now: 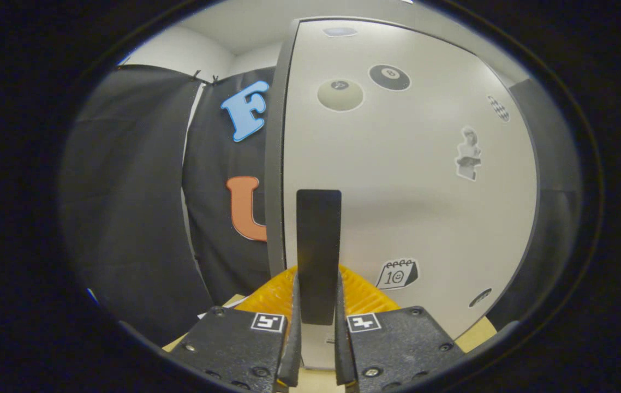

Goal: Open the shoe cabinet door, grab the shoes and put them into the shoe cabinet, then close the shoe cabinet door.

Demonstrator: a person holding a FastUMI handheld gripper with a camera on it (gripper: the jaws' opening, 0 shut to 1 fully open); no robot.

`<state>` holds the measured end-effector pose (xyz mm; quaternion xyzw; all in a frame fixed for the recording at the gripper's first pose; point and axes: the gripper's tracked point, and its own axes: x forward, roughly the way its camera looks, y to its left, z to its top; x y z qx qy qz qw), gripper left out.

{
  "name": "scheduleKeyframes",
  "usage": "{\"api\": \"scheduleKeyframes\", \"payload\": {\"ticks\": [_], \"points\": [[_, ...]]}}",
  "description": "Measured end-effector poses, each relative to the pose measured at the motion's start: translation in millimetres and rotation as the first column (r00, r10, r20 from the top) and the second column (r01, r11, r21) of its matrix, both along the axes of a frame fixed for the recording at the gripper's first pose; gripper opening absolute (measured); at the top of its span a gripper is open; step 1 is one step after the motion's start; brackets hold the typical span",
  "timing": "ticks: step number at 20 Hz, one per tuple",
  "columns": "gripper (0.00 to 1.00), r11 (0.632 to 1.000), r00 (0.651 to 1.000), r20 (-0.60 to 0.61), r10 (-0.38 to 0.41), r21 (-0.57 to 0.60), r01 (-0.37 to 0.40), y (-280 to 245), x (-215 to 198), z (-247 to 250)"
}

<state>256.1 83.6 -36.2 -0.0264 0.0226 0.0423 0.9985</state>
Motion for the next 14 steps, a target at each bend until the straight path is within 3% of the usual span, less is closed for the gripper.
{"api": "scheduleKeyframes", "payload": {"ticks": [8, 14], "points": [[0.23, 0.973, 0.975, 0.006, 0.223, 0.056, -0.223, 1.0, -68.3, 6.4], [0.23, 0.943, 0.944, 0.031, 0.329, 0.045, -0.331, -30.4, -123.8, -4.1]]}}
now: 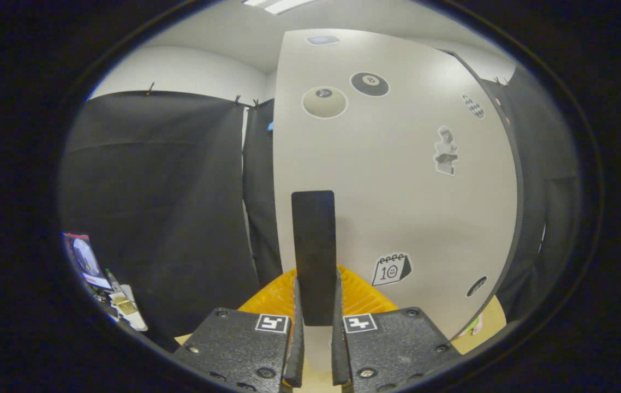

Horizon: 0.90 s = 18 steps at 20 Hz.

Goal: Open the shoe cabinet door, grab the shoes and put them into the shoe cabinet, then close the shoe cabinet door.

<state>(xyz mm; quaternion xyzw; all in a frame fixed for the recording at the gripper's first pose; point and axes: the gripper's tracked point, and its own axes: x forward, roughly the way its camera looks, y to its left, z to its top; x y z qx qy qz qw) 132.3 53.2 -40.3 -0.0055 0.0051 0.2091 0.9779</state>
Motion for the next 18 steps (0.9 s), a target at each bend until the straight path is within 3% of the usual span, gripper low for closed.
{"api": "scheduleKeyframes", "payload": {"ticks": [9, 18], "points": [[0.23, 0.997, 0.997, 0.029, 0.072, -0.009, -0.072, -51.0, -56.1, -0.9], [0.23, 0.998, 0.997, 0.046, 0.059, 0.002, -0.059, -111.2, -104.2, 0.5]]}}
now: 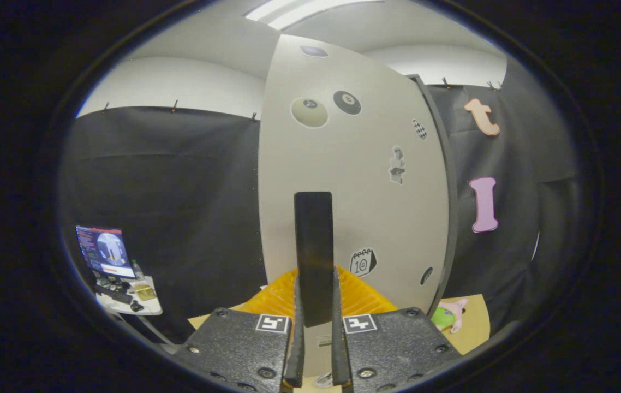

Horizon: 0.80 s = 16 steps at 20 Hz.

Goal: Open the shoe cabinet door, grab the shoes and put them into the shoe cabinet, then close the shoe cabinet door.

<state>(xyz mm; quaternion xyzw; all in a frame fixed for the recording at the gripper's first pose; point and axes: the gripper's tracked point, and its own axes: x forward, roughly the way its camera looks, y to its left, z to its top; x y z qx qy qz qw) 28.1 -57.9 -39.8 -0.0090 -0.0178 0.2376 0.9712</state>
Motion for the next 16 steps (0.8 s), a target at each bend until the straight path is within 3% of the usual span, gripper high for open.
{"api": "scheduleKeyframes", "payload": {"ticks": [7, 10, 16], "points": [[0.22, 0.991, 0.99, 0.053, -0.132, -0.011, 0.133, -63.8, -21.0, 0.9], [0.16, 0.973, 0.973, 0.056, -0.225, -0.03, 0.227, -97.8, -24.9, 4.0], [0.05, 0.895, 0.893, 0.064, -0.445, -0.01, 0.446, -170.5, -27.1, 5.5]]}}
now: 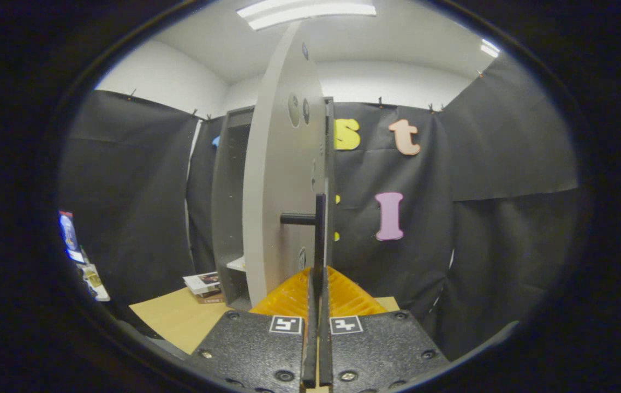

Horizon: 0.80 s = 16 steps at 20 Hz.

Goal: Open the shoe cabinet door, grab the shoes and put them into the shoe cabinet, then close the shoe cabinet door.

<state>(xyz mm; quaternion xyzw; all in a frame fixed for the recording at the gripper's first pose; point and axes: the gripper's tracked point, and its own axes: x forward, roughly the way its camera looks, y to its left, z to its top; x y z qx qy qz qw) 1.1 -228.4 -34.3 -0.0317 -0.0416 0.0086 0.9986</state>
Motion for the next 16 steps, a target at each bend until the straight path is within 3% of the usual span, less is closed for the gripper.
{"api": "scheduleKeyframes", "payload": {"ticks": [4, 8, 11, 13, 16], "points": [[0.05, 0.998, 0.998, -0.009, 0.059, 0.017, -0.059, 7.4, -7.2, -6.1], [0.11, 0.997, 0.995, 0.066, -0.068, -0.023, 0.07, 7.2, -43.6, -6.8], [0.67, 0.999, 0.99, 0.134, -0.054, 0.005, 0.053, 31.8, -73.1, -10.7], [0.9, 0.999, 0.99, 0.137, -0.032, 0.015, 0.03, 51.4, -85.7, -23.5], [0.97, 1.0, 0.992, 0.121, 0.025, 0.015, -0.027, 85.2, -89.9, -45.6]]}}
